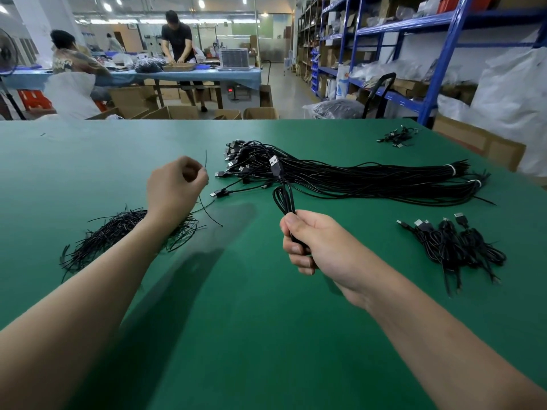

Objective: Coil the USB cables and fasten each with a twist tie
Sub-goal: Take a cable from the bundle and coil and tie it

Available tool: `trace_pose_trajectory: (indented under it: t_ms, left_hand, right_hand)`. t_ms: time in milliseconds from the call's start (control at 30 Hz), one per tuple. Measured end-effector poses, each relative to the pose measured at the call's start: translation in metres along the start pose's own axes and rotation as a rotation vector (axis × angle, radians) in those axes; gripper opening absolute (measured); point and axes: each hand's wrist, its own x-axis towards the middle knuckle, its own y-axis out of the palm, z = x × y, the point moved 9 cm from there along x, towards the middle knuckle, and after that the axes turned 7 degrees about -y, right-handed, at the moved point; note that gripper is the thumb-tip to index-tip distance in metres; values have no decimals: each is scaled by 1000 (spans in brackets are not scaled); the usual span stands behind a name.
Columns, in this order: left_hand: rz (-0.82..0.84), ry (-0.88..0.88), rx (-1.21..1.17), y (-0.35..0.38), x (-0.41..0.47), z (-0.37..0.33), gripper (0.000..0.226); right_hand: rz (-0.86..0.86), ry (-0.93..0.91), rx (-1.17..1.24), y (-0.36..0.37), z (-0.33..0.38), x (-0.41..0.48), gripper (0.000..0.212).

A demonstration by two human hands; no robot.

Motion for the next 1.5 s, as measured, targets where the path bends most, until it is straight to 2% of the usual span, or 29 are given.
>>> trace_pose_trajectory:
  t_ms: [100, 200, 267, 467, 600, 800, 900, 1067, 1300, 1500]
  left_hand:
    - [196, -57, -327, 5, -30, -27, 6]
    - [421, -98, -501, 22, -86, -48, 8]
    - [507, -162, -598, 26, -120, -52, 9]
    - [627, -295, -745, 19, -178, -55, 10]
    - [745, -466, -856, 27, -211, -51, 13]
    - [891, -587, -999, 34, -232, -52, 29]
    - [930, -597, -1036, 34, -237, -51, 33]
    - [904, -519, -982, 33, -233, -46, 33]
    - [828, -471, -931, 30, -229, -41, 33]
    - [834, -493, -954, 31, -227, -39, 21]
  right_hand:
    - [9, -22, -25, 3, 5, -1, 27]
    - [17, -46, -57, 8, 10, -3, 27]
    - [16, -49, -93, 11, 9, -8, 29]
    - [23, 19, -164, 20, -15, -40, 30]
    - [9, 26, -166, 21, -24, -53, 30]
    - [-56, -7, -264, 17, -37, -61, 27]
    - [-67, -61, -312, 17, -37, -64, 36]
    - [-76, -141, -345, 20, -34, -68, 28]
    - [-97, -229, -530, 22, -24, -73, 22]
    - [-72, -208, -633, 27, -19, -74, 35]
